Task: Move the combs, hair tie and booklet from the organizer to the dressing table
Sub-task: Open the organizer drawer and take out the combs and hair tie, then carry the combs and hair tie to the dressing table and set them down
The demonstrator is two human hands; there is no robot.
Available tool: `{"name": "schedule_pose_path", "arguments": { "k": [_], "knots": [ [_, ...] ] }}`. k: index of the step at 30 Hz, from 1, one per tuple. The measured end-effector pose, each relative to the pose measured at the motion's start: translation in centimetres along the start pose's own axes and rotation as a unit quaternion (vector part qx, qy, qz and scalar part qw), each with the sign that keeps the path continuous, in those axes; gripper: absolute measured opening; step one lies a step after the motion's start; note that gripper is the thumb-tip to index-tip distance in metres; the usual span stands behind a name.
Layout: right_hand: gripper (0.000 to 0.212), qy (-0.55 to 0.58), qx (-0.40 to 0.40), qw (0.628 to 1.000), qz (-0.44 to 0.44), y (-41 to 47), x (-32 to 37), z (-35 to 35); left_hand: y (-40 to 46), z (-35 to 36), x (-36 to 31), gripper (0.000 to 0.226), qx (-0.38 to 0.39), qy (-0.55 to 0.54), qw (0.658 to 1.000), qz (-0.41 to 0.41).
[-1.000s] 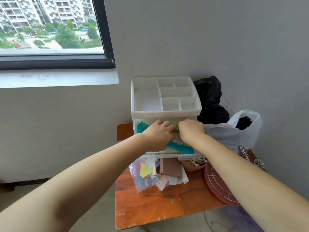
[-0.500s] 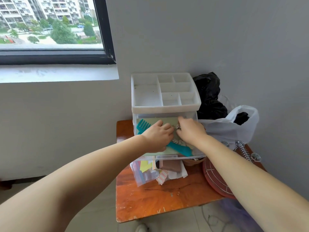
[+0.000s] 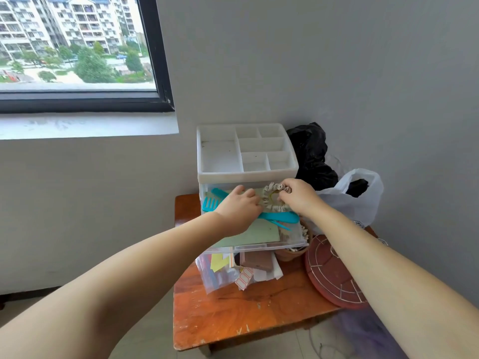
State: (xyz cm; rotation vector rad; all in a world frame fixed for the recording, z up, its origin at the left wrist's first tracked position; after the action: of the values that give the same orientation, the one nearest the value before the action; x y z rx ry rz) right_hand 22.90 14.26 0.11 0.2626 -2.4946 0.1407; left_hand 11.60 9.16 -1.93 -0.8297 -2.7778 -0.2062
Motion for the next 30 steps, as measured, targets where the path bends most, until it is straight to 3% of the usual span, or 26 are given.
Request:
{"name": "schedule_pose_path", "arguments": {
  "k": [8,12,15,19,24,28,30],
  "knots": [
    [0.016,0.201,-0.058,0.978,-0.014,-1.8,2.5,-3.1,-3.3,-5.8,1.3,0.02,-0.082,-0.126,0.984,-0.098],
    [0.024,0.345,-0.007,0.938,-0.028,-3.6,6.1,-2.3,-9.8,-8.0,2.7,0.018,-0.101,-0.133,0.96,-0.223],
    [0.025,0.36,0.068,0.929,-0.054,-6.3,9.1,0.5,-17.5,-7.6,2.7,0.018,-0.112,-0.188,0.91,-0.354],
    [0.026,0.331,0.178,0.922,-0.095,-11.5,13.2,7.3,-30.2,-4.3,0.5,0.02,-0.106,-0.314,0.764,-0.553],
    [0.024,0.165,0.314,0.917,-0.184,-22.3,18.9,18.6,-46.8,-0.4,-7.2,0.022,-0.1,-0.399,0.565,-0.715],
    [0.02,0.038,0.419,0.864,-0.275,-34.9,22.3,27.2,-59.2,0.7,-16.2,0.017,-0.132,-0.408,0.404,-0.808],
    [0.022,0.009,0.46,0.837,-0.296,-40.3,23.2,30.1,-63.5,0.6,-20.4,0.016,-0.129,-0.403,0.346,-0.837]
  ]
}}
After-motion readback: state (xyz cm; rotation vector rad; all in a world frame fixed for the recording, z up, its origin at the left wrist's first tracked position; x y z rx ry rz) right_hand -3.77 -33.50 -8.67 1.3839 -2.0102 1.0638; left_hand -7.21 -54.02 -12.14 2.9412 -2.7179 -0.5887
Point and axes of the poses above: each hand's wrist, its own y-axis towards the middle knuckle, its own z-axis out of the palm, x = y × z, the point moved 7 cm from there along y, towards the middle knuckle, and after that the axes turned 3 degrees about -z, right-handed, at the moved point
